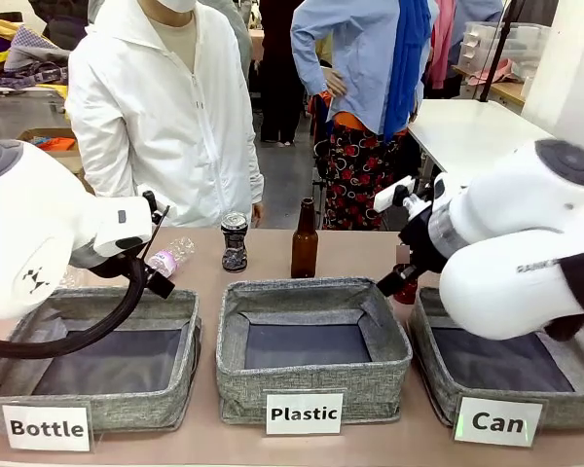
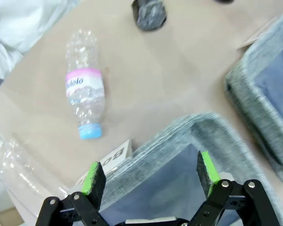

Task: Sort the can waste into the basket.
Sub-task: Pick up the can waste from the table and place it in the right Fabric basket.

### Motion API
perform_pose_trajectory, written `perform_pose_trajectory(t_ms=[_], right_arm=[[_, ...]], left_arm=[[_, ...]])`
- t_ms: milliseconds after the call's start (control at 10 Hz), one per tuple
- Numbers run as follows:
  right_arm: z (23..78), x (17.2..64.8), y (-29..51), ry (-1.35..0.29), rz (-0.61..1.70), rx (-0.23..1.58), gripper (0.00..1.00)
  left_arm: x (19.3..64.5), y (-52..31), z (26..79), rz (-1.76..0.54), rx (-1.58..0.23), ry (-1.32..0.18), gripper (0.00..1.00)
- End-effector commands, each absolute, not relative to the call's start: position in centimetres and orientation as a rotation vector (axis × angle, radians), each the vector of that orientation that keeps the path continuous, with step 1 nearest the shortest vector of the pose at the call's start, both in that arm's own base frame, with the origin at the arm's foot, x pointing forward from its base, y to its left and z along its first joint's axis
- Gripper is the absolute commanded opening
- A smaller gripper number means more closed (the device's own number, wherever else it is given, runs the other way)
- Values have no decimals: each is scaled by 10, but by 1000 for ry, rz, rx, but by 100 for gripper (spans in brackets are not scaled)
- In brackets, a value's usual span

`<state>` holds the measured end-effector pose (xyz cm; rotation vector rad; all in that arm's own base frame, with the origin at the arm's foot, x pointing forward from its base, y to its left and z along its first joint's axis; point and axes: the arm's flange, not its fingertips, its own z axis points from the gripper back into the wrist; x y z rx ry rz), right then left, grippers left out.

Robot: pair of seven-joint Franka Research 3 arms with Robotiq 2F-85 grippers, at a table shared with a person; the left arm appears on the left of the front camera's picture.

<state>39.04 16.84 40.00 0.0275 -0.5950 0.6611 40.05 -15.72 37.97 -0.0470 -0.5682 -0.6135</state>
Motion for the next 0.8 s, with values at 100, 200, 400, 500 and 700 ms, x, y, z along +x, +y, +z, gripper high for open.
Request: perform_pose_trajectory(t_ms=[100,200,400,500,700], right_arm=[[511,313,145,-622,562,251,100],[530,293,133,-584,518,374,100],[544,257,85,-516,480,650,100],[534,245,43,-509,433,777,100],[501,238,-47,-568,348,974,100]], left_arm=[[320,-136,472,-724,-392,-541,100],[302,-117,489,-761,-518,-477,100],[289,-43,506,-831,-817,-325,100],[285,2,492,-801,-945,-351,100],[292,67,444,-686,-1159,-370,100]])
